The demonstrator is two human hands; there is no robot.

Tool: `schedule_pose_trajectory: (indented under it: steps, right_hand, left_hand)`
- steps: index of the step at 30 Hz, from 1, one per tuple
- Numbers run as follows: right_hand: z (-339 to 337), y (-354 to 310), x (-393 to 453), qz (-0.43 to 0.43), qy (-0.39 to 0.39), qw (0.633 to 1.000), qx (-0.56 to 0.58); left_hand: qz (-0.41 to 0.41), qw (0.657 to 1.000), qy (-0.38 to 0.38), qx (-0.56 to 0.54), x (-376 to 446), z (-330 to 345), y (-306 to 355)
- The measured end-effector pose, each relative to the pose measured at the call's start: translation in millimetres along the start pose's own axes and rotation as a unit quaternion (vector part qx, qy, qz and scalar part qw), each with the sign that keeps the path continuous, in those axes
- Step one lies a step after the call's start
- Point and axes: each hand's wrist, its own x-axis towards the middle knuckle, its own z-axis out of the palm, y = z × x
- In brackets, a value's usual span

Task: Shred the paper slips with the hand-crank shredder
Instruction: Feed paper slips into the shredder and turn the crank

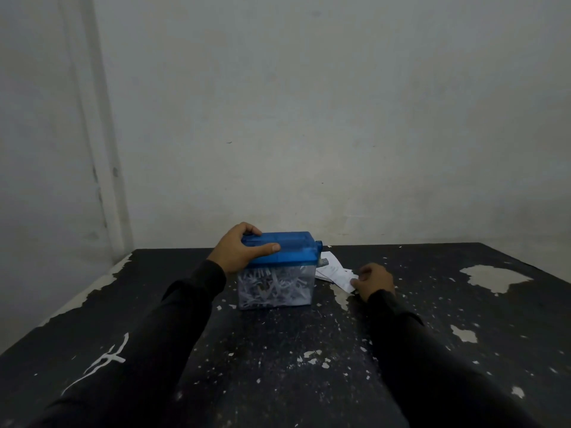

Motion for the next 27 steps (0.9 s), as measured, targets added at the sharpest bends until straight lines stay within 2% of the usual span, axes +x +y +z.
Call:
schedule_pose_trajectory:
  steps: [6,11,15,20,23,27]
  right_hand:
    - [-5,-2,-7,-0.019,0.037,0.999,0.01]
    - [-10,-7,-14,-0.047,0.095,0.991,0.077]
    - [-19,-20,-21,-0.115,0.134,0.971,0.16]
    - [-36,-54,-28,-0.218,0.162,0.93,0.246]
    - [-46,-80,-28,-0.277,0.155,0.914,0.251]
    - [-57,-116,-27,-0.34,0.072,0.9,0.264]
  left_hand:
    - [0.002,1.0,0.001,-0.005,-1,0,2]
    - [0.001,1.0,0.001,-0.002,-1,1,2]
    - [0.001,1.0,-0.004,0.0,-2,0,3]
    - [-0.02,0.998,-0.045,0.048,6,-8,5]
    - [-0.041,0.995,-0.064,0.062,13,-14,6]
    - [-0.025,0.996,-0.036,0.08,20,-14,6]
